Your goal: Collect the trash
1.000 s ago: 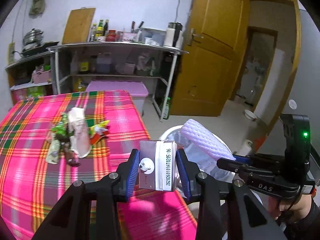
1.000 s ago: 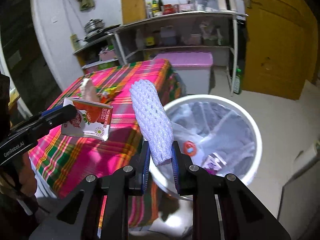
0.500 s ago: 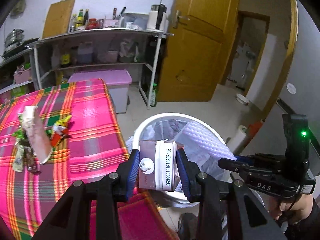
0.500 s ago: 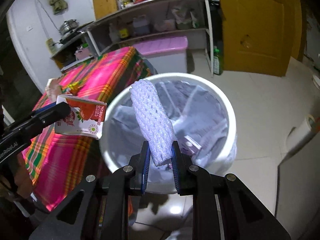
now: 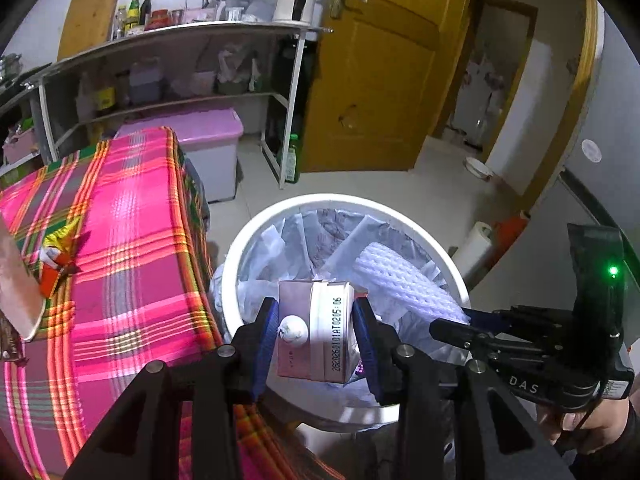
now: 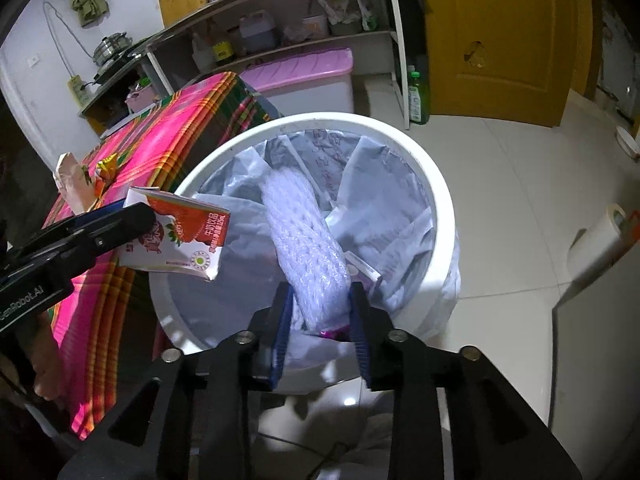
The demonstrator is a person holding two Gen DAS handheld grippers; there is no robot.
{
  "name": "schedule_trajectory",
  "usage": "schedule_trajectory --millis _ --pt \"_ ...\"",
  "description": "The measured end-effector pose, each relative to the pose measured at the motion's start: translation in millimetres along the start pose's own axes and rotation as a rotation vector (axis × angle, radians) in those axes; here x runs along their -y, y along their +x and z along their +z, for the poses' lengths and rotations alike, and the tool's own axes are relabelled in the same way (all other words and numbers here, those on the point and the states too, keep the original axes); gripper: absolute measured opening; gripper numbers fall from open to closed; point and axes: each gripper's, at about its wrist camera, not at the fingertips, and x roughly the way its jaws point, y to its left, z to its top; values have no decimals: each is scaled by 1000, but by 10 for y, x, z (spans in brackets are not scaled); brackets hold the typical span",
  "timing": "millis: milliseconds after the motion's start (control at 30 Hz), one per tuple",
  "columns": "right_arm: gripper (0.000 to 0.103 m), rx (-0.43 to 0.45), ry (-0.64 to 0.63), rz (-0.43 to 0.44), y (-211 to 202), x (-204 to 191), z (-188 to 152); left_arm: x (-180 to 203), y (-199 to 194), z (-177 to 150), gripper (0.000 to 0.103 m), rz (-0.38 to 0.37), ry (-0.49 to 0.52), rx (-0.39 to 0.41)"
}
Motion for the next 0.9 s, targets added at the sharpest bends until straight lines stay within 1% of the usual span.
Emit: schedule_trajectory --millis 33,133,300,533,767,900 --pt "38 1 -2 -1 -1 -1 -1 -1 27 4 38 -2 0 -9" --pt "43 13 -9 9 -24 -8 -3 -18 85 -2 39 3 -5 -26" --pt "44 38 -10 21 -99 -41 11 -26 27 -21 39 6 -13 -13" --pt "44 92 -28 40 -328 -158 31 -56 -206 -62 39 -20 -39 24" --pt "44 141 -80 58 -581 -424 28 -103 -538 -155 39 -22 -57 68" --pt "44 164 -120 76 -690 -610 7 -137 -777 -215 39 -2 -57 101"
